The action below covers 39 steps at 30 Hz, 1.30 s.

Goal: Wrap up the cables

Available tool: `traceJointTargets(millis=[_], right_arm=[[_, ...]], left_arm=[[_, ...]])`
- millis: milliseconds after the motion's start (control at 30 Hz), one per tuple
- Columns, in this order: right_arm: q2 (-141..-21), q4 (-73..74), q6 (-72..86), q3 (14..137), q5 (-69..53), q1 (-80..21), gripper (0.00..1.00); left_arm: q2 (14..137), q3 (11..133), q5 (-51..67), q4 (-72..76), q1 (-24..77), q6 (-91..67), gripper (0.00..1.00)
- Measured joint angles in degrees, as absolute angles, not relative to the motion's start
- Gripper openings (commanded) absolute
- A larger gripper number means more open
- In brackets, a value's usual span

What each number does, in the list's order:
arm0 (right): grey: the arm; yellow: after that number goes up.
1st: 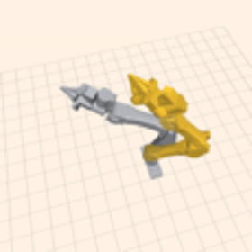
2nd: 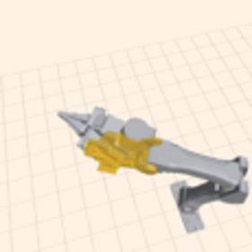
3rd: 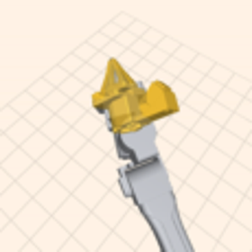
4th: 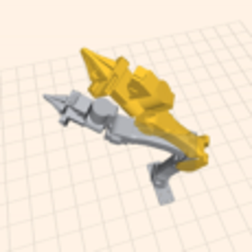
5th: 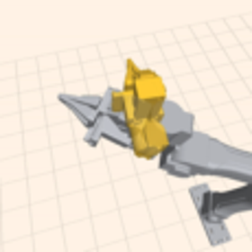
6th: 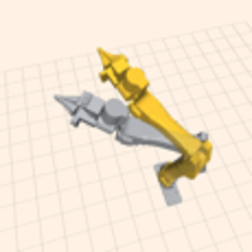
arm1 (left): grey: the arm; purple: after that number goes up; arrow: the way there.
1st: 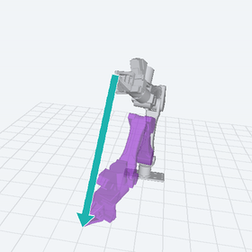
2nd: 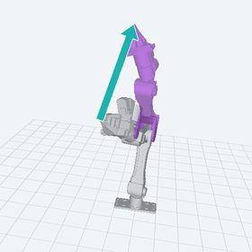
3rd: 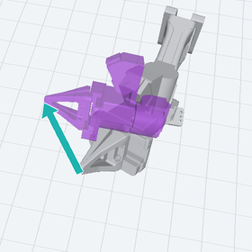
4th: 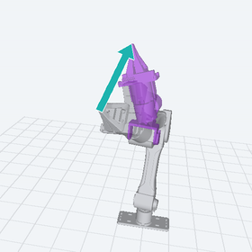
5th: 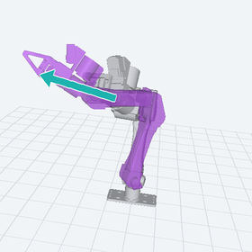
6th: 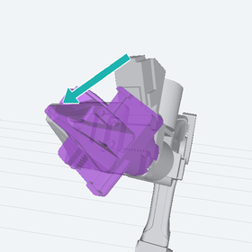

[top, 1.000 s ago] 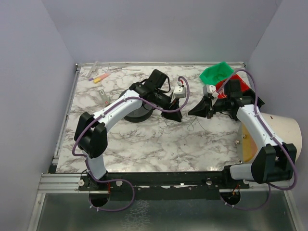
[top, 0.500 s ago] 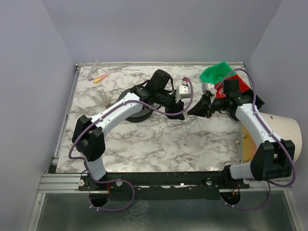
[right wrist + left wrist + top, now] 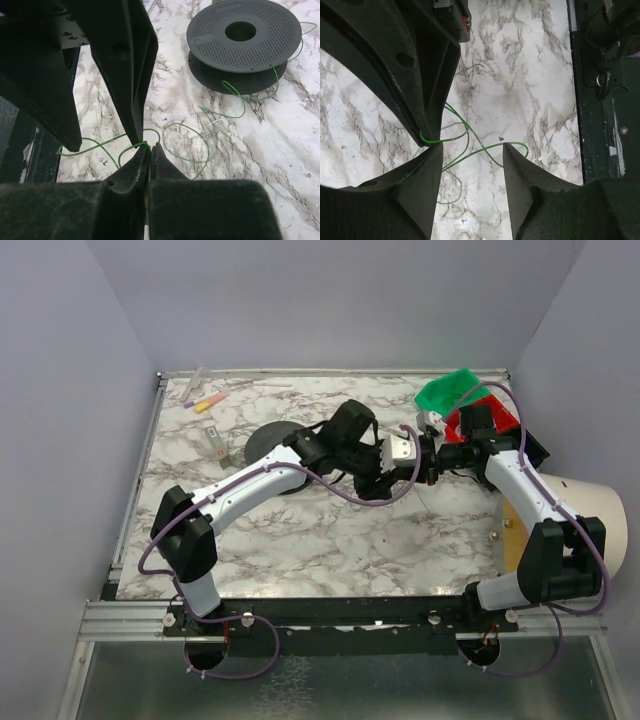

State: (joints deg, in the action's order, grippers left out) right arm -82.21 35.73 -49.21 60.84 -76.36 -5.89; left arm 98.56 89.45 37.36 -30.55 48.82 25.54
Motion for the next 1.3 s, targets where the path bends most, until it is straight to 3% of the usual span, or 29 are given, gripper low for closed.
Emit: traceJointTargets(millis=[500,600,767,1300], right_arm=[[-82.98,36.03,-50.04,60.86,-76.34,-5.56,0.00],[-82.98,35.86,-50.00,60.86,-76.09,-5.50,0.00],[-82.98,34.33,-48.58,60.84,-74.59,-5.50,0.00],[-81.01,28.95,-42.35,58.78,-72.97,-4.80,0.01]], left_arm=[[98.59,88.16,24.73,-29.06,53.04,24.91,0.53],[98.59,87.94,23.00,-28.45,53.36,23.99,0.56],[98.59,86.80,22.44,-27.11,53.49,22.35,0.65],[99.79,82.65,22.24,-18.48,52.25,13.23,0.68]])
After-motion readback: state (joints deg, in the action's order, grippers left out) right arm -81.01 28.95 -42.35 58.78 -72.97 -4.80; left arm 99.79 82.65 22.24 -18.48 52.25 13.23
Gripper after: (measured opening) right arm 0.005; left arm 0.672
